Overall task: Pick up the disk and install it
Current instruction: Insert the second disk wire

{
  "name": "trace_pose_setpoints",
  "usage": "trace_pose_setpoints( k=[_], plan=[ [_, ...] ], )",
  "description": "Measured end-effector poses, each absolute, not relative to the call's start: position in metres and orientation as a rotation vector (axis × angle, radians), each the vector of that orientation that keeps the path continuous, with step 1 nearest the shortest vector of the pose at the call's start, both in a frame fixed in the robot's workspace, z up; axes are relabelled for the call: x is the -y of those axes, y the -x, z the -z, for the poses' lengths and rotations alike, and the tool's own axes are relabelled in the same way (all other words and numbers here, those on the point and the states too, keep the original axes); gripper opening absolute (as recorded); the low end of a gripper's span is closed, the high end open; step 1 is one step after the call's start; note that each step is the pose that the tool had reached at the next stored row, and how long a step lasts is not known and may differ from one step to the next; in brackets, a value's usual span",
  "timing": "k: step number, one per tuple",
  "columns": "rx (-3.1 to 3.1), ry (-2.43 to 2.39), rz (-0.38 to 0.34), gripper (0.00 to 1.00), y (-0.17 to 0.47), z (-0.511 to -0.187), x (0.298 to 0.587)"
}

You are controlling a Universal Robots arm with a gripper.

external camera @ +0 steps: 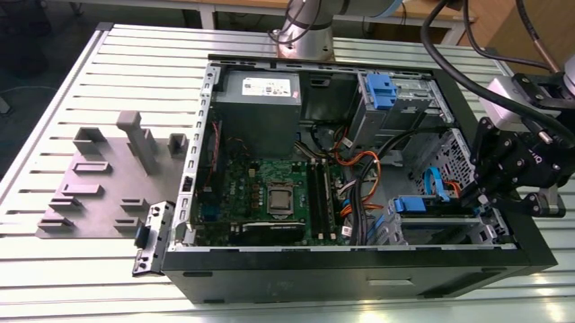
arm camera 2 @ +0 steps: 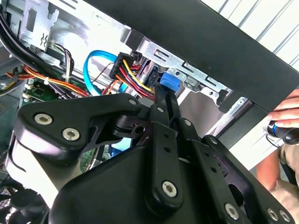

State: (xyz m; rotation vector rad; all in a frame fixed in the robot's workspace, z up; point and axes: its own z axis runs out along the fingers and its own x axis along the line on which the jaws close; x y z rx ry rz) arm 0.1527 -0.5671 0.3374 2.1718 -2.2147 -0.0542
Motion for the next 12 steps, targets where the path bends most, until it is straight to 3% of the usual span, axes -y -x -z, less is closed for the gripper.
trace_pose_setpoints(
  k=[12],
  plan=[
    [2.215,-2.172,0.054,0.16,-0.1509,-0.3376,0.5647]
  ],
)
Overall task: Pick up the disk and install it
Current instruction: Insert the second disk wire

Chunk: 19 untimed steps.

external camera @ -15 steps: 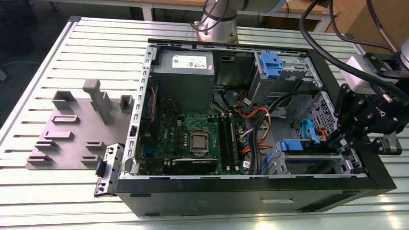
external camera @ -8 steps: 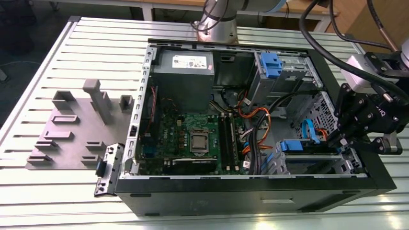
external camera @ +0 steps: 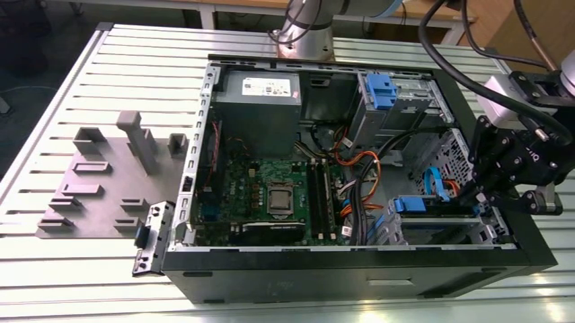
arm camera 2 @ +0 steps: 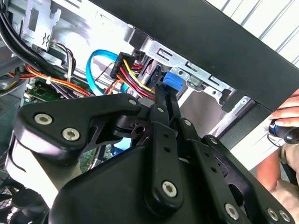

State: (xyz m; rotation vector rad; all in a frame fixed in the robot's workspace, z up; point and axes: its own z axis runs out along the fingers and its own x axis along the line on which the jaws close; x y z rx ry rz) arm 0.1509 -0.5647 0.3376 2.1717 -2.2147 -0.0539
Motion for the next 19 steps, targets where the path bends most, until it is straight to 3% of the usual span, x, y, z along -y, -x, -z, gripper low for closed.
trace_pose_setpoints(
  k=[19],
  plan=[
    [2.215,-2.172,0.054,0.16,-0.147,-0.3372,0.5634]
  ],
)
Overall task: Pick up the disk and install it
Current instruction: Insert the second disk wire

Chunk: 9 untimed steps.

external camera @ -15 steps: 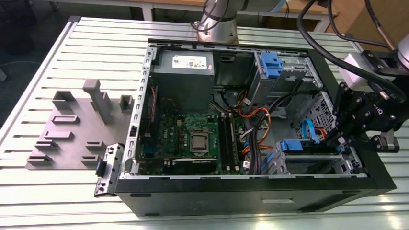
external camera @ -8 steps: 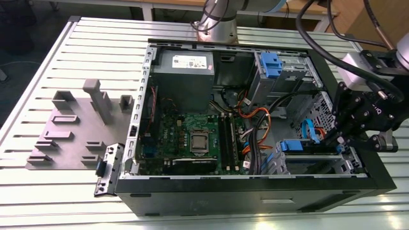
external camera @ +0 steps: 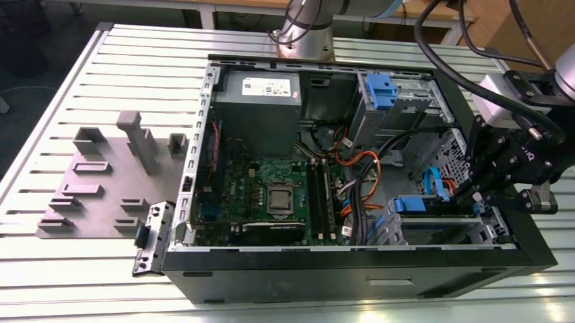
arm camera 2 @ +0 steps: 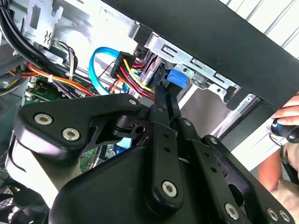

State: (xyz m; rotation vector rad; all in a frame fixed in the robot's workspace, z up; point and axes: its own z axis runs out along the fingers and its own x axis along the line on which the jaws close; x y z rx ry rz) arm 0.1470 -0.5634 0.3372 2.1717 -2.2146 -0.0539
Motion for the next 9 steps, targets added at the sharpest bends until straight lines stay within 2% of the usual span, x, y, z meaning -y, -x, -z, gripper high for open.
trace_pose_setpoints(
  k=[9],
  plan=[
    [2.215,-2.172,0.054,0.16,-0.1468,-0.3369,0.5621]
  ],
)
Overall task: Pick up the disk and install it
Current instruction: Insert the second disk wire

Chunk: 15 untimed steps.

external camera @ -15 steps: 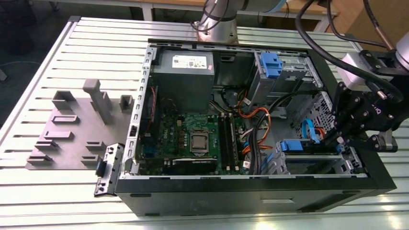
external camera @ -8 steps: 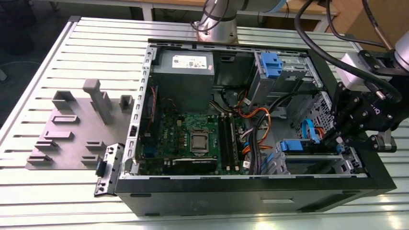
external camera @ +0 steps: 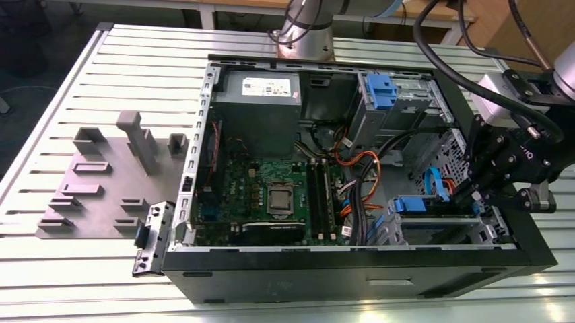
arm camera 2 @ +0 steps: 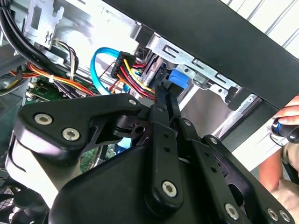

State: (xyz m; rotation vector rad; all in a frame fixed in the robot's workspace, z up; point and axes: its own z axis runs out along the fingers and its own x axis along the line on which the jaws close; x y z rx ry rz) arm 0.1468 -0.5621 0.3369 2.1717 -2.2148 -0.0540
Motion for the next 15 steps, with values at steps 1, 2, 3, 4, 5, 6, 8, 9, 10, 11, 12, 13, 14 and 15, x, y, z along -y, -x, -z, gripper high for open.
trace_pose_setpoints(
  k=[1,2,3,4,5,6,8,9,10,11,12,13,14,15],
  plan=[
    [2.215,-2.172,0.054,0.16,-0.1468,-0.3369,0.5621],
    [2.215,-2.172,0.054,0.16,-0.1468,-0.3369,0.562],
    [2.215,-2.172,0.054,0.16,-0.1468,-0.3368,0.5618],
    [2.215,-2.172,0.054,0.16,-0.1468,-0.3365,0.5617],
    [2.215,-2.172,0.054,0.16,-0.1468,-0.3363,0.5616],
    [2.215,-2.172,0.054,0.16,-0.1468,-0.3361,0.5615],
    [2.215,-2.172,0.054,0.16,-0.1466,-0.3358,0.5614],
    [2.215,-2.172,0.054,0.16,-0.1465,-0.3359,0.5613],
    [2.215,-2.172,0.054,0.16,-0.1464,-0.3358,0.5612],
    [2.215,-2.172,0.054,0.16,-0.1462,-0.3357,0.5612],
    [2.215,-2.172,0.054,0.16,-0.1461,-0.3356,0.5611],
    [2.215,-2.172,0.054,0.16,-0.146,-0.3355,0.5611],
    [2.215,-2.172,0.054,0.16,-0.146,-0.3354,0.5611],
    [2.215,-2.172,0.054,0.16,-0.146,-0.3353,0.5611]
  ],
)
